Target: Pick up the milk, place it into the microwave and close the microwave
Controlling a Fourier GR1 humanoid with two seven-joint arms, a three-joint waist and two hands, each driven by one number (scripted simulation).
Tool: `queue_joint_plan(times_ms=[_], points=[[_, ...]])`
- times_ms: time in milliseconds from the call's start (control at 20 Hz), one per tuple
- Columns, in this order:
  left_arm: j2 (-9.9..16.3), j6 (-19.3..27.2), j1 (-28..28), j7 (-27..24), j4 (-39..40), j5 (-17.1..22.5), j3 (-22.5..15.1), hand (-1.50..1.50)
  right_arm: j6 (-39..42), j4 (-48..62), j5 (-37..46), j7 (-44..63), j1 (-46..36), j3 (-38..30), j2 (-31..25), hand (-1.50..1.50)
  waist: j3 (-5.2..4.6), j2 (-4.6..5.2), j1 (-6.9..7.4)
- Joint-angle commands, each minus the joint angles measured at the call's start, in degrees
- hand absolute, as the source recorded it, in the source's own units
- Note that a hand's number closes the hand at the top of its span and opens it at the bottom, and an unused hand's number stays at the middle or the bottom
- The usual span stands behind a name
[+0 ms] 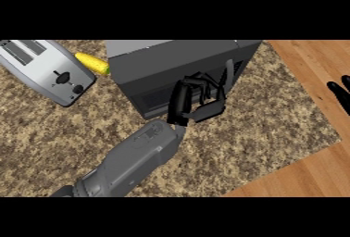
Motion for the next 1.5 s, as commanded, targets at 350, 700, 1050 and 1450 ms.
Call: queue_joint_plan(times_ms=[350,700,1050,1450], points=[[0.0,-1.5,-3.8,-1.9,5.9,3.6,2.6,1.5,-0.7,-0.5,-3.5,2.4,-1.0,-1.3,-1.9,-1.5,-0.07,0.96,-0.4],[0.0,-1.3,-4.3,-3.9,6.4,4.6,1.4,1.5,-0.6,-1.0,-5.7,3.6,-1.5,-2.1,-3.3,-1.5,0.0,0.8,-1.0],[0.0,-1.9,-4.6,-5.0,6.9,6.5,1.0,1.5,1.5,-1.3,-8.6,4.8,-2.1,-1.3,-4.6,-1.5,0.09,1.03,-0.62],[0.0,-1.7,-5.1,-6.3,7.5,8.2,0.2,1.5,3.4,-1.3,-11.6,6.4,-1.8,-0.1,-5.8,-1.5,0.14,1.09,-0.92]])
